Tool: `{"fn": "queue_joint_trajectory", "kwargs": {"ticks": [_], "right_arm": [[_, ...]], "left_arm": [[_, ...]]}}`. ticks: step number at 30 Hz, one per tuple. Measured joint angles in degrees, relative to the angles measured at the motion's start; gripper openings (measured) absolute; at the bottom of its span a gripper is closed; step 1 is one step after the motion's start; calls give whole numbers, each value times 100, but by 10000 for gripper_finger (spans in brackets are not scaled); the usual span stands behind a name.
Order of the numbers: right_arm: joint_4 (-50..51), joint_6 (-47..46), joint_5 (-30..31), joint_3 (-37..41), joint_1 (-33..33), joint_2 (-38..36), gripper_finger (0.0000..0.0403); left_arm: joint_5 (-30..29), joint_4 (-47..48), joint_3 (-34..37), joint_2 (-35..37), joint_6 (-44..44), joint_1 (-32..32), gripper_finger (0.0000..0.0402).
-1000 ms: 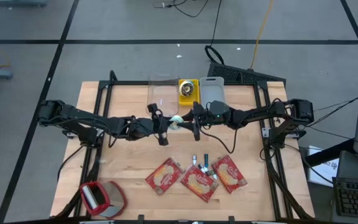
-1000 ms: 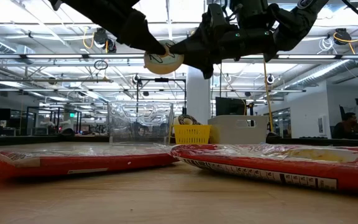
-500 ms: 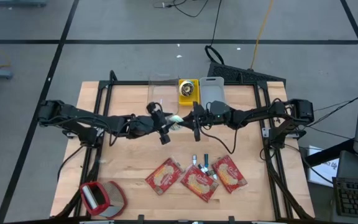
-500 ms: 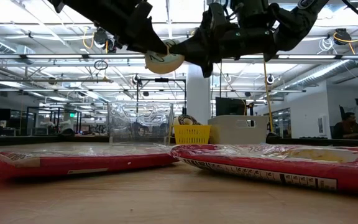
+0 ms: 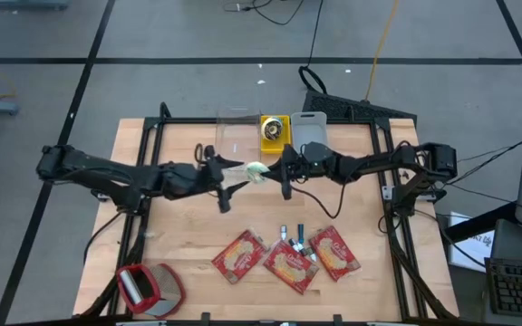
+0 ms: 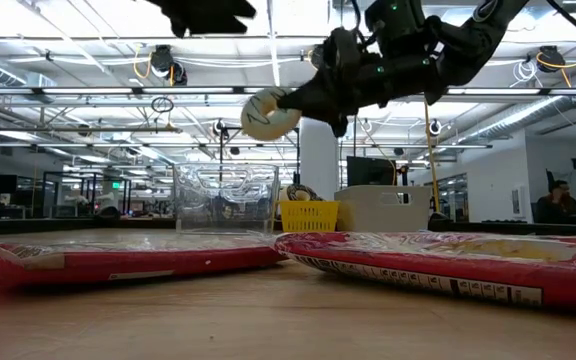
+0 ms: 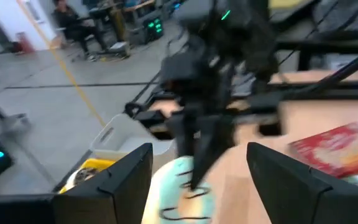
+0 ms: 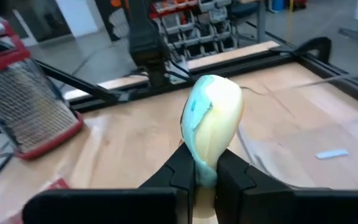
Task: Pick & Place Food Item
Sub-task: Put the light blue donut into the yellow bin
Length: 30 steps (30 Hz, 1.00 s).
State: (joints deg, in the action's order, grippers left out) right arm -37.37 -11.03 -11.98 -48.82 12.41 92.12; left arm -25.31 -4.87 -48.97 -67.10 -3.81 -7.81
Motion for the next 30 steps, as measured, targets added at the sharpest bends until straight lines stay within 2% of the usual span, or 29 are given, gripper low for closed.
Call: {"fn": "queue_joint_trajectory", "kwargs": {"ticks": [2, 6, 8, 12, 16, 20, 26, 30], "right_arm": [[92, 86, -1, 0, 82, -1, 22], [373, 117, -9, 0, 329, -1, 20], [458, 120, -7, 0, 494, -2, 20], [559, 149, -43, -10, 931, -2, 19], [1212, 445, -317, -317, 1498, -2, 19], [1956, 1083, -319, -703, 1935, -2, 19], [2574, 2246, -777, -1058, 2344, -2, 19], [2692, 2896, -788, -1095, 2443, -2, 19]], "left_arm": [[501, 240, 24, 193, -6, 3, 263], [2167, -35, 307, 509, -204, 32, 260], [2529, -262, 541, 624, -208, 78, 261], [2463, -710, 1037, 867, -83, 247, 266], [2375, -990, 1515, 1030, 98, 470, 267], [2397, -1423, 1830, 1033, 155, 517, 267], [2376, -1691, 1936, 1005, 254, 527, 267], [2375, -1776, 1939, 1002, 262, 522, 267]]}}
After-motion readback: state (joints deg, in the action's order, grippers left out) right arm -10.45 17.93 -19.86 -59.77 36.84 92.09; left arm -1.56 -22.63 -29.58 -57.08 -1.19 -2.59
